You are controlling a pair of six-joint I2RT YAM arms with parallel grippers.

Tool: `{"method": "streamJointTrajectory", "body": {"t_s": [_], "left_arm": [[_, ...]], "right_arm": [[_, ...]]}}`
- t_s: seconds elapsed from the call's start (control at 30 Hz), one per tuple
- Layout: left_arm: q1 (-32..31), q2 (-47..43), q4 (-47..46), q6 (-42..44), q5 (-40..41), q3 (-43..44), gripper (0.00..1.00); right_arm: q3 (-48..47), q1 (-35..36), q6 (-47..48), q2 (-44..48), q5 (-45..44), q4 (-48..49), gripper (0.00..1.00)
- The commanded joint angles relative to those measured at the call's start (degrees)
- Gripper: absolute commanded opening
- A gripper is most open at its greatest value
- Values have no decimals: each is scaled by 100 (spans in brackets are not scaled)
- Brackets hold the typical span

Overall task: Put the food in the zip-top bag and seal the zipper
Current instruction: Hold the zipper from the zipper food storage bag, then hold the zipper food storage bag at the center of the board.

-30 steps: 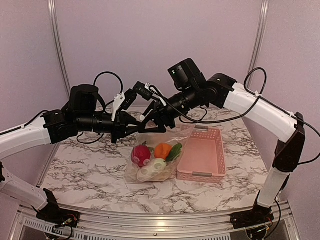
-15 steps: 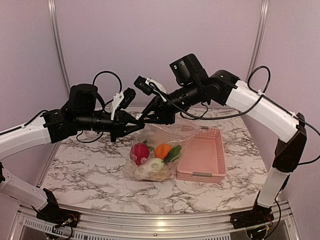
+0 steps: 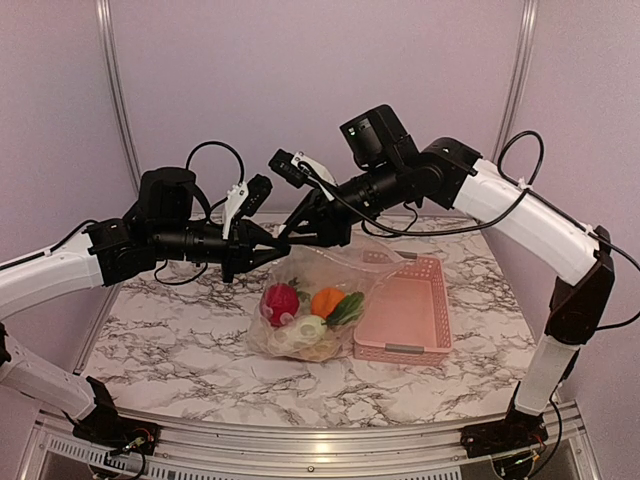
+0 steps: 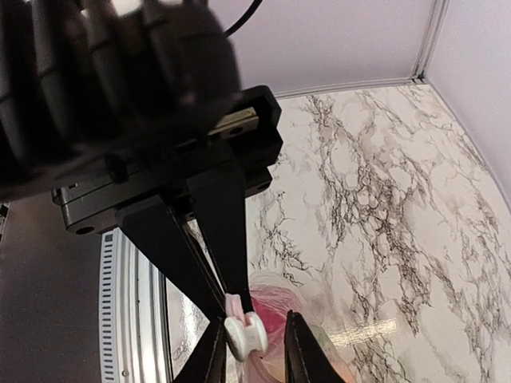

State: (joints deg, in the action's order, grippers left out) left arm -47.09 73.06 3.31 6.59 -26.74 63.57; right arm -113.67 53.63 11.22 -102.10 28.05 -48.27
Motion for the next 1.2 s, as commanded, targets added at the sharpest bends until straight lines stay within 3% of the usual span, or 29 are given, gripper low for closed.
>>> {"method": "streamJointTrajectory", "body": {"t_s": [0.0,0.13,0.5,0.83,1.0,1.17], "left_arm": [[25,11,-241,34,-38,-18,1],[25,-10,-243,38,6,-45,1],[38,-55,-278,9,66,-73,2],[52,-106,-270,-47,112,-99,2],[55,-78,-278,-173,136,-50,19],[59,-13,-517,-217,54,35,18]], "right_arm": [[-293,25,-196,-42,112,-142,23],[-415,19,-292,-55,139,-130,29],[-402,6,-334,-110,98,-207,27],[-368,14,-177,-23,-76,-349,13],[-433,15,-164,6,-150,-379,11],[-476,11,-147,33,-182,-406,10]]}}
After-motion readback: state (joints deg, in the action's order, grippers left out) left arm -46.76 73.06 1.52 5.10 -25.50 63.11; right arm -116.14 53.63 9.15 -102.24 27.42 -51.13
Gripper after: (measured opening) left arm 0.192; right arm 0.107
